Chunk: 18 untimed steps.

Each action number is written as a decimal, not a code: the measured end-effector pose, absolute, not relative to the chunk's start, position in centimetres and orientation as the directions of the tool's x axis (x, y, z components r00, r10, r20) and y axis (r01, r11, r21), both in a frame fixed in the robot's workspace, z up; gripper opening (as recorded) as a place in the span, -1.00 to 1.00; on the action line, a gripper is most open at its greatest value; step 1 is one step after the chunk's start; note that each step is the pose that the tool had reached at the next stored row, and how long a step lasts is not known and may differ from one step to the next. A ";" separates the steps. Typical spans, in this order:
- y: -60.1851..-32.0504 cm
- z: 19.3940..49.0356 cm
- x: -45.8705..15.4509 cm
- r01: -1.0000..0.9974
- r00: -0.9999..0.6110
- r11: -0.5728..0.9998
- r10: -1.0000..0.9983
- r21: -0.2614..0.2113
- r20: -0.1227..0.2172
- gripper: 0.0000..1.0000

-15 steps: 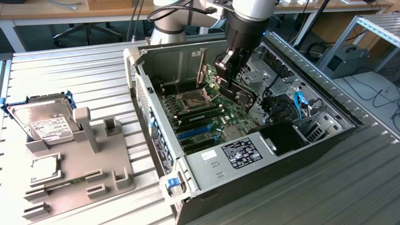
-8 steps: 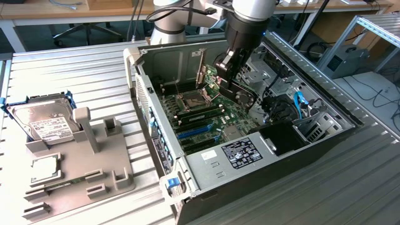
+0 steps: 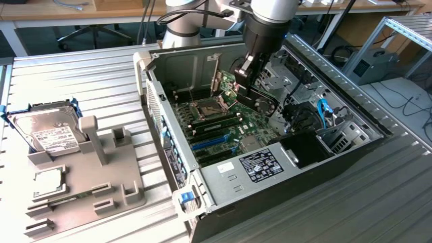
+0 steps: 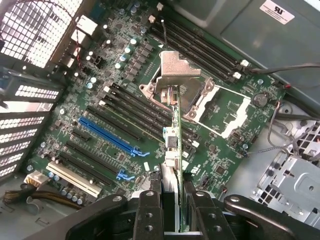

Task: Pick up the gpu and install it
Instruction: 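Insert the gpu into the slot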

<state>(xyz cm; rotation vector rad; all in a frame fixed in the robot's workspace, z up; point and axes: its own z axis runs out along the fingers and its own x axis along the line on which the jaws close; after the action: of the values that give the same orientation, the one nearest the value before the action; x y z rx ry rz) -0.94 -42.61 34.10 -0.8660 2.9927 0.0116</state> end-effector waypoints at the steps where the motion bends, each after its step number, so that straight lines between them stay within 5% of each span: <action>1: -42.6 34.1 -0.9 -0.540 -0.841 0.842 -0.540 0.000 -0.027 -0.46; 18: -42.6 34.0 -0.9 -0.629 -0.778 0.778 -0.628 0.000 -0.027 -0.46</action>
<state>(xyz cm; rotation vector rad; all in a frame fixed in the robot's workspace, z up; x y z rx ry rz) -0.91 -42.61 33.97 -1.0387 2.9379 0.0132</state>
